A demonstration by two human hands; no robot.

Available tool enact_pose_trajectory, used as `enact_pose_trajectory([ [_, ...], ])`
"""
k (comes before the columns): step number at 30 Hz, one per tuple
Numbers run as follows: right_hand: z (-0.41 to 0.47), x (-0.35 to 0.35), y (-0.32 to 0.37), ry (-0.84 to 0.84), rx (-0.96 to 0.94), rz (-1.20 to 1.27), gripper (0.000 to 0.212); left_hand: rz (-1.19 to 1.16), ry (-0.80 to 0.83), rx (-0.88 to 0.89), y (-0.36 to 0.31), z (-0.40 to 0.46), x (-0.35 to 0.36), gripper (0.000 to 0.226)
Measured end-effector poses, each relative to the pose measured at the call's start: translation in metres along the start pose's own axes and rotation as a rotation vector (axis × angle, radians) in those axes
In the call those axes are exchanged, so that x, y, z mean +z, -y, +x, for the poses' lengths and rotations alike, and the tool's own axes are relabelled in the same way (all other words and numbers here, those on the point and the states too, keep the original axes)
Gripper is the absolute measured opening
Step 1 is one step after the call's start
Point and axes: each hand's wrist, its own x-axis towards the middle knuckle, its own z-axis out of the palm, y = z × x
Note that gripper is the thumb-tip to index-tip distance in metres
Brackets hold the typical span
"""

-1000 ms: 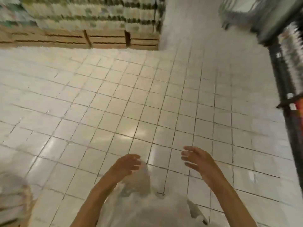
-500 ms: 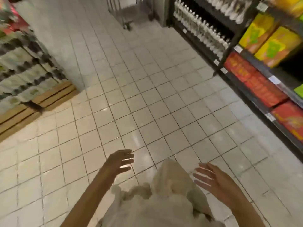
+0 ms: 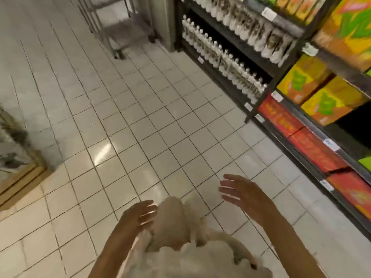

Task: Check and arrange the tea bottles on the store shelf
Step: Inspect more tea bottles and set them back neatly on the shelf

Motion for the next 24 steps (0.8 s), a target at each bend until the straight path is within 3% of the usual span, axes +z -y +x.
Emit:
enact_pose_trajectory([
  [3,0.076,0.023,0.061,0.007,-0.017,-0.001,0.045,-0.045,-0.062,0.015,-0.068,0.065,-0.006,0.03],
  [6,0.155,0.038,0.111,-0.048,-0.022,0.006,0.03,0.094,-0.065,0.061,-0.153,0.143,0.017,0.03],
  [13,0.267,0.036,0.217,-0.324,-0.004,0.145,0.021,0.353,0.26,0.111,-0.375,0.278,0.14,0.028],
  [18,0.339,0.017,0.287,-0.496,-0.012,0.316,0.021,0.43,0.404,0.128,-0.482,0.35,0.23,0.022],
  [24,0.463,0.006,0.416,-0.441,-0.063,0.243,0.023,0.442,0.45,0.073,-0.584,0.438,0.313,0.025],
])
